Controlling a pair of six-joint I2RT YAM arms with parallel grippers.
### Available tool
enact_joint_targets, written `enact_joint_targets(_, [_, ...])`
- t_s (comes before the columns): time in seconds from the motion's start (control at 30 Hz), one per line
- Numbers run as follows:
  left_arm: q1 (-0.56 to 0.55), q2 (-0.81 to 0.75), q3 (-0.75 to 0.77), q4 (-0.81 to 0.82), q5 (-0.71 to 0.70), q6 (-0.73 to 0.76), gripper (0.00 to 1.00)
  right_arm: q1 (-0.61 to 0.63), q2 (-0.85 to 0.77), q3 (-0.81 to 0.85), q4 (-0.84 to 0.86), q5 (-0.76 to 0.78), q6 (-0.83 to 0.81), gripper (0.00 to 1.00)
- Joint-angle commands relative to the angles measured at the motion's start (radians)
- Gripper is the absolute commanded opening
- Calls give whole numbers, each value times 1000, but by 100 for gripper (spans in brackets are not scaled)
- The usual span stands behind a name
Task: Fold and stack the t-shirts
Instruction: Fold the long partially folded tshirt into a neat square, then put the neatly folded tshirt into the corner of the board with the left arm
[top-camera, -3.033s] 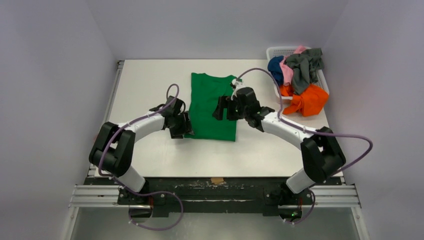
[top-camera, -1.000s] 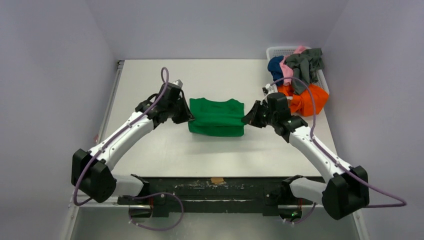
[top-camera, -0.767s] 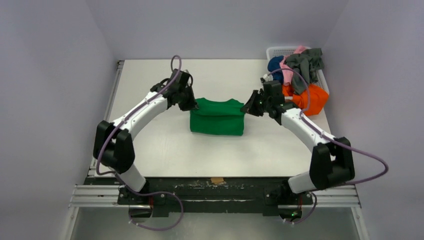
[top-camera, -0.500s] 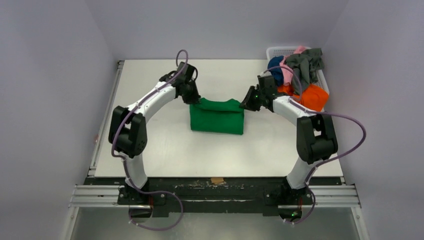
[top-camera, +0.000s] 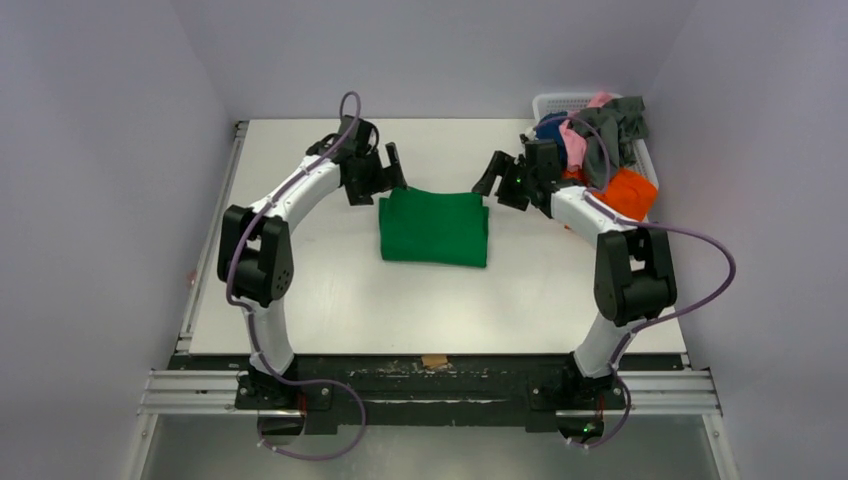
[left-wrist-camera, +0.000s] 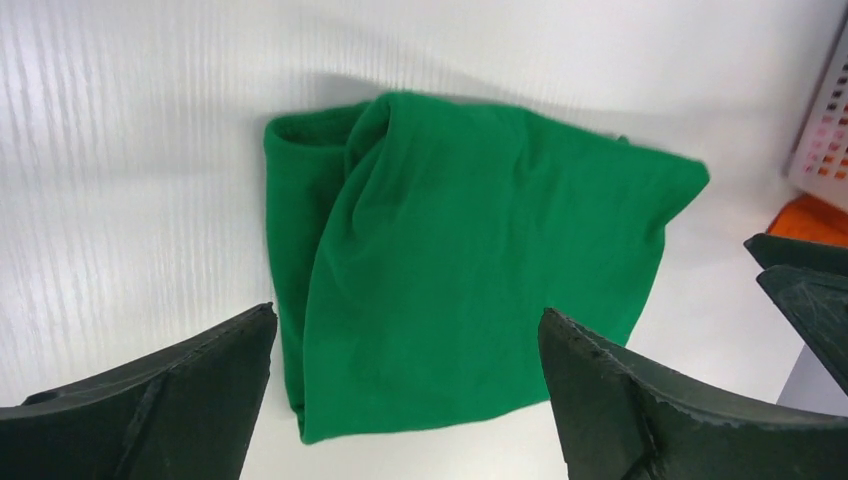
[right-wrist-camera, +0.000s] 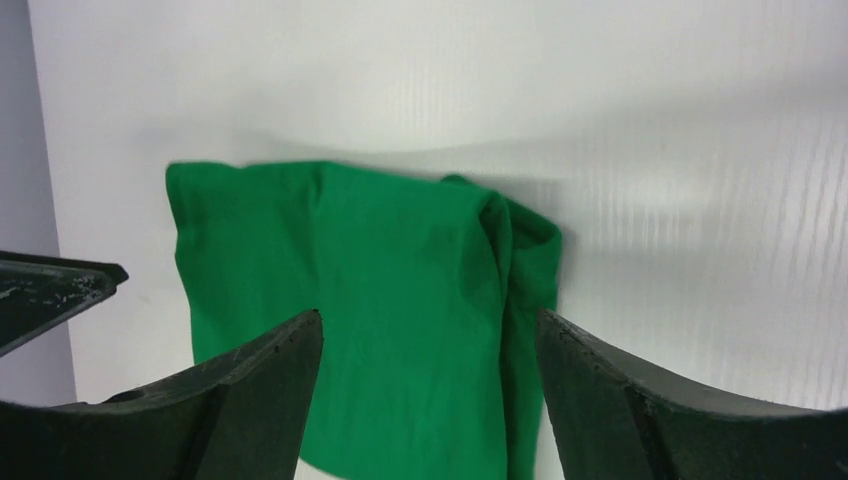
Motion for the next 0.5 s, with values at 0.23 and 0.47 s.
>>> enact_joint_targets(0.23, [-6,73,-136,51,146,69,80,1,-276,-329,89,-49,-35,87])
enact_joint_targets(0.47, [-11,168,-106,57,141,47,28,1,-445,-387,43,8,-41,92])
